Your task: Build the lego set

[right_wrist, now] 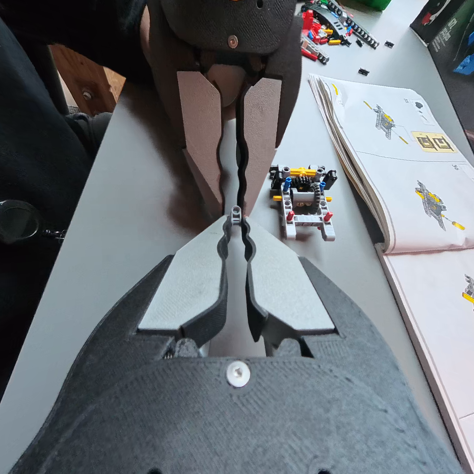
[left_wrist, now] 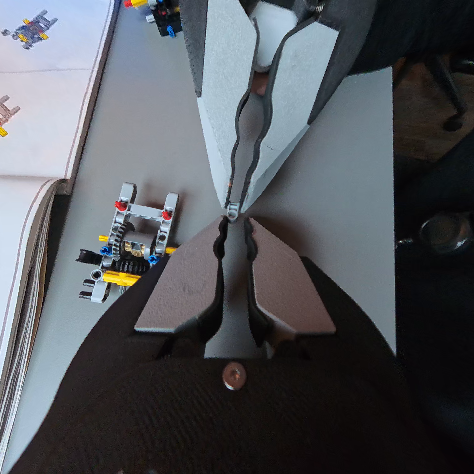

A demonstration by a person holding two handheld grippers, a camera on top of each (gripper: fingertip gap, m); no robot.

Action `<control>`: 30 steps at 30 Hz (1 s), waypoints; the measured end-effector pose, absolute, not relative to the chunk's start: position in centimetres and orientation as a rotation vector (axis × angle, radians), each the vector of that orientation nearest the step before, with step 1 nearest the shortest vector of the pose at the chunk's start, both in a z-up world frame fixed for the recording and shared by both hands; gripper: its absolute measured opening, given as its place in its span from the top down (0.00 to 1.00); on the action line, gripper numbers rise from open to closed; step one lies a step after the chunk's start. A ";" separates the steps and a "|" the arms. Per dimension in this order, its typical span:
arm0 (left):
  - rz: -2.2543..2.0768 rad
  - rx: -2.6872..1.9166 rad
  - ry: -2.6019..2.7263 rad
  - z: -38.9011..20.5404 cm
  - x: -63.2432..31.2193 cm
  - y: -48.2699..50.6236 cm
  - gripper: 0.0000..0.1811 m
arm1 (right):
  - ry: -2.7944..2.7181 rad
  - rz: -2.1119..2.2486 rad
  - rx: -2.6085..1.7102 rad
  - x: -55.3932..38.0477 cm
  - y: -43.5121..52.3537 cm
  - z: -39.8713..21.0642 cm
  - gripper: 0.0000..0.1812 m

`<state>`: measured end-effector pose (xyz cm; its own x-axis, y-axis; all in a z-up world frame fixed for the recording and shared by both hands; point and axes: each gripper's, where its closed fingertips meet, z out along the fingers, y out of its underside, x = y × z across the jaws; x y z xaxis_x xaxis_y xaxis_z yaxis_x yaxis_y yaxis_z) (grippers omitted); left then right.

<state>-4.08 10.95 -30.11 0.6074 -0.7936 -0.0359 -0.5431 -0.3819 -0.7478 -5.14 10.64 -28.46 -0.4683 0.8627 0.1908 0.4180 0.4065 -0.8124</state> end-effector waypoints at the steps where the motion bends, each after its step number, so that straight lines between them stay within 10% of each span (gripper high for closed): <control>1: -0.414 -2.079 1.044 -30.0 -4.1 11.0 0.94 | -2.051 0.951 -1.088 -5.1 10.7 -28.4 0.97; 30: -0.258 -1.976 0.985 -28.7 -4.2 11.5 0.97 | -2.030 1.006 -1.090 -4.8 11.1 -27.8 0.97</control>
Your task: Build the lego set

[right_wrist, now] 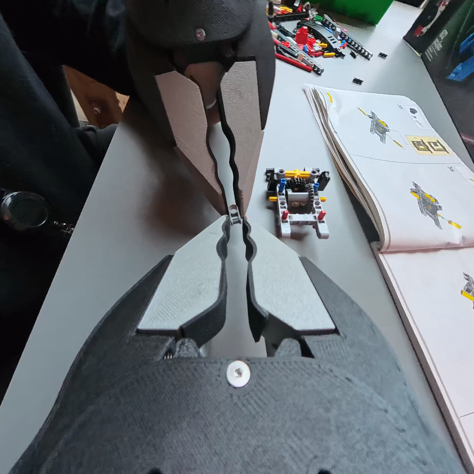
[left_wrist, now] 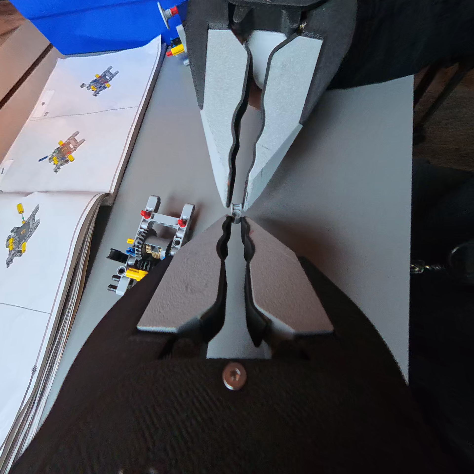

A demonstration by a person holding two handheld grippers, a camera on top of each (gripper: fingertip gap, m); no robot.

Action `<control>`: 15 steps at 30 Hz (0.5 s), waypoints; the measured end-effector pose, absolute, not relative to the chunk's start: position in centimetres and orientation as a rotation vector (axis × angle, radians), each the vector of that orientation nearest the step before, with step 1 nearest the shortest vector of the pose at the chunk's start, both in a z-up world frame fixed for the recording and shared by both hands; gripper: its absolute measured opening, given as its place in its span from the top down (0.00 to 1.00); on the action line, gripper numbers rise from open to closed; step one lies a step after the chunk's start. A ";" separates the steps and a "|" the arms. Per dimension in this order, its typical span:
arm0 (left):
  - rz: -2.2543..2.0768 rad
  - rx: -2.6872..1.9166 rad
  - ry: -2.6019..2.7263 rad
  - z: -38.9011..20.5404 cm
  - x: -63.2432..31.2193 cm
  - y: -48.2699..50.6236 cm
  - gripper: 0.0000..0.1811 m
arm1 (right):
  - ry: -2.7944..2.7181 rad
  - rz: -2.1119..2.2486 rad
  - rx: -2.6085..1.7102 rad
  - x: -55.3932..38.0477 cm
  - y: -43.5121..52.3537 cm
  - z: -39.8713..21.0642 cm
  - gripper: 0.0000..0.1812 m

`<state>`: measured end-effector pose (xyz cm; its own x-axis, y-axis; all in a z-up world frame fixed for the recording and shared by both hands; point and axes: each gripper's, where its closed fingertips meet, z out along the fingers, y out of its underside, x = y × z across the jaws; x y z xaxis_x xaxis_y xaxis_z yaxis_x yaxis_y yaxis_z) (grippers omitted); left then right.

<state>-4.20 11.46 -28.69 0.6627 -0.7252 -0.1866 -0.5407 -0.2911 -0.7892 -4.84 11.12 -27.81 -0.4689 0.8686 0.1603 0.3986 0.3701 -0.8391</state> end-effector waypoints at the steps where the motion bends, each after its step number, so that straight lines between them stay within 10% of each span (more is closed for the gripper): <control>1: -0.245 -1.982 0.973 -28.7 -4.4 11.6 0.97 | -2.015 1.015 -1.110 -4.9 11.3 -27.7 0.97; 15: 0.201 -1.986 0.801 -28.1 -6.9 14.7 0.97 | -1.508 1.340 -1.741 -6.7 14.6 -26.5 0.88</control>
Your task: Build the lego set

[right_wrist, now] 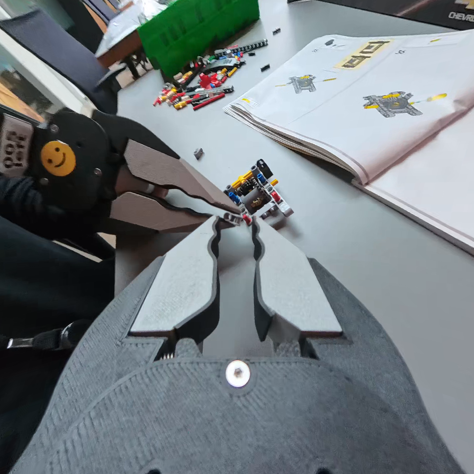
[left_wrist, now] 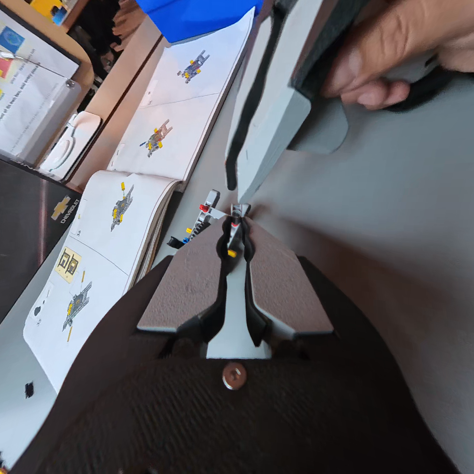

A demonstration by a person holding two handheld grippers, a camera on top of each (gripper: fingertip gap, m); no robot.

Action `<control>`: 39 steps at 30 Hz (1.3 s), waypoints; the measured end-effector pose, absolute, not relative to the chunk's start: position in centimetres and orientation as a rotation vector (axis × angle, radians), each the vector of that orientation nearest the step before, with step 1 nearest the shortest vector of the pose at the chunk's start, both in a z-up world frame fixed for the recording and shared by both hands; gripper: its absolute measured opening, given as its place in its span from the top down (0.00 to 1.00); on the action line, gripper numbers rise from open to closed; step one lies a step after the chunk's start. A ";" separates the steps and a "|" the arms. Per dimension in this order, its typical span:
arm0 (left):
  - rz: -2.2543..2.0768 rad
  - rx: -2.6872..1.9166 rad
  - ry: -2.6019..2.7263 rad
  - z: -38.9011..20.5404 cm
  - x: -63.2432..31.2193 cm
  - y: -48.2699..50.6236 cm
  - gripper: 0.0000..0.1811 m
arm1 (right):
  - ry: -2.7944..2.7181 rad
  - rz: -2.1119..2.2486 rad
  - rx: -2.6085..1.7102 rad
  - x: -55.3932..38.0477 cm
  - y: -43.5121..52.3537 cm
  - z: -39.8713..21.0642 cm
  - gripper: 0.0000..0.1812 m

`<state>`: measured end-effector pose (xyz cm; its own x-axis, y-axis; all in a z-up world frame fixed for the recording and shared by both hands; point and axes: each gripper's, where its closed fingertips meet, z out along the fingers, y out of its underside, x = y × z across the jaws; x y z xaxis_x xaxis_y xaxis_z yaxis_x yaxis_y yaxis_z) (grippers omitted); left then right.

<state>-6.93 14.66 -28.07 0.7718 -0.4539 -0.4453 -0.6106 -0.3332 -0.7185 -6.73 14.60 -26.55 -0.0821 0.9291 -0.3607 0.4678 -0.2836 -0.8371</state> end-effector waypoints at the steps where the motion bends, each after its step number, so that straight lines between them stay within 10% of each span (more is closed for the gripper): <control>1: 0.203 -1.985 0.788 -28.0 -7.0 14.7 0.97 | -1.515 1.304 -1.747 -6.8 14.6 -26.8 0.89; 28: 0.594 -1.895 0.873 -26.9 -7.4 14.1 0.98 | -1.460 1.269 -1.760 -7.8 13.2 -26.2 0.94; 39: 0.084 -2.101 0.840 -29.5 -6.0 11.5 0.92 | -1.947 0.907 -1.803 -3.8 13.2 -28.8 0.94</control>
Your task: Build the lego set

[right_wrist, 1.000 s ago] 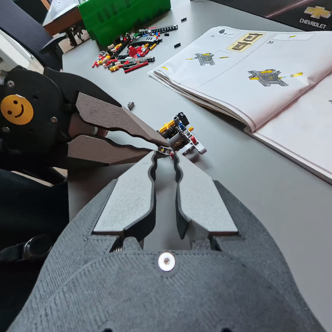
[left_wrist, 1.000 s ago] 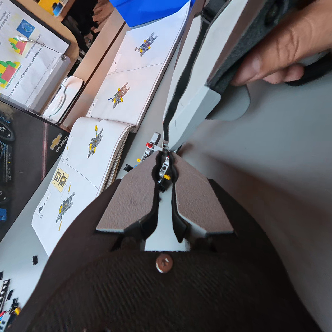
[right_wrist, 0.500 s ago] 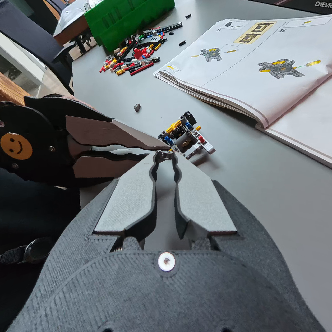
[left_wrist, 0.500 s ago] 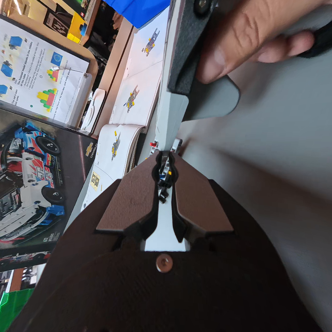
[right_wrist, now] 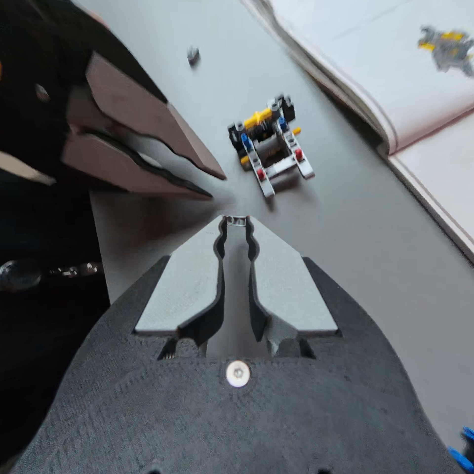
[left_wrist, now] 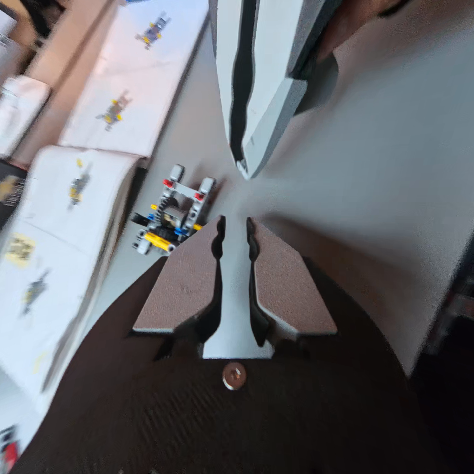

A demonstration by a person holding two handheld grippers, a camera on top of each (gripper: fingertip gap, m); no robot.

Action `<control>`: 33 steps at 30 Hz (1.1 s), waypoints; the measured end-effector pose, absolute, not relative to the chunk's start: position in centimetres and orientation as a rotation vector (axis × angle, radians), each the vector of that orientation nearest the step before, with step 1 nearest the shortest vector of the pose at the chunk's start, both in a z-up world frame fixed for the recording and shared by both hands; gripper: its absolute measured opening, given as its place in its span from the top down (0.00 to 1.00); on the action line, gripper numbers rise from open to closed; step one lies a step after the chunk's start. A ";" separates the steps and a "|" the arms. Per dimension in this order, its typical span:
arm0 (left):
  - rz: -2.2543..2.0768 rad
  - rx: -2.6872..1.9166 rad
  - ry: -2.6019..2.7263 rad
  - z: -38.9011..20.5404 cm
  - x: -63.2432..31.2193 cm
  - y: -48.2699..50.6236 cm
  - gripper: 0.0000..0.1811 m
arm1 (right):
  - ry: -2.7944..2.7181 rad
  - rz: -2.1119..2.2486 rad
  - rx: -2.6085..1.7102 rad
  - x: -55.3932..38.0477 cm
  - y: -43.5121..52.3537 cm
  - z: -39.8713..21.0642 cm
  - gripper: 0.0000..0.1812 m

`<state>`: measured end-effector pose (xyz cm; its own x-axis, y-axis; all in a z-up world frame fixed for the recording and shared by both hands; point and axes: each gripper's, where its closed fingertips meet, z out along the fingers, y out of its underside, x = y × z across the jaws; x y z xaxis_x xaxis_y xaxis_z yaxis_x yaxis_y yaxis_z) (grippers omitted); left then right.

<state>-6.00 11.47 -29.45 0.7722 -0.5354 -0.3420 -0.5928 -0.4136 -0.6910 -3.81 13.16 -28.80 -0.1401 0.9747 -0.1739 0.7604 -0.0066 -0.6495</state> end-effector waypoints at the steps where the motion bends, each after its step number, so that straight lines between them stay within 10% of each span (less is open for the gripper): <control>1: -0.010 -2.130 0.840 -29.7 -5.8 10.9 0.91 | -2.035 0.848 -1.816 -3.2 13.2 -29.3 0.94; 17: -0.122 -2.162 0.828 -30.3 -7.4 9.4 0.90 | -2.265 0.667 -1.519 -1.8 12.4 -30.1 0.85; 33: -0.269 -2.150 0.932 -30.5 -3.2 10.5 0.90 | -2.174 0.698 -1.552 -1.8 13.4 -30.7 1.00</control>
<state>-3.20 10.52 -30.45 0.7106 -0.6963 -0.1010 -0.5352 -0.4418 -0.7200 -1.81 13.42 -30.72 -0.3190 0.9476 0.0186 0.7596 0.2674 -0.5929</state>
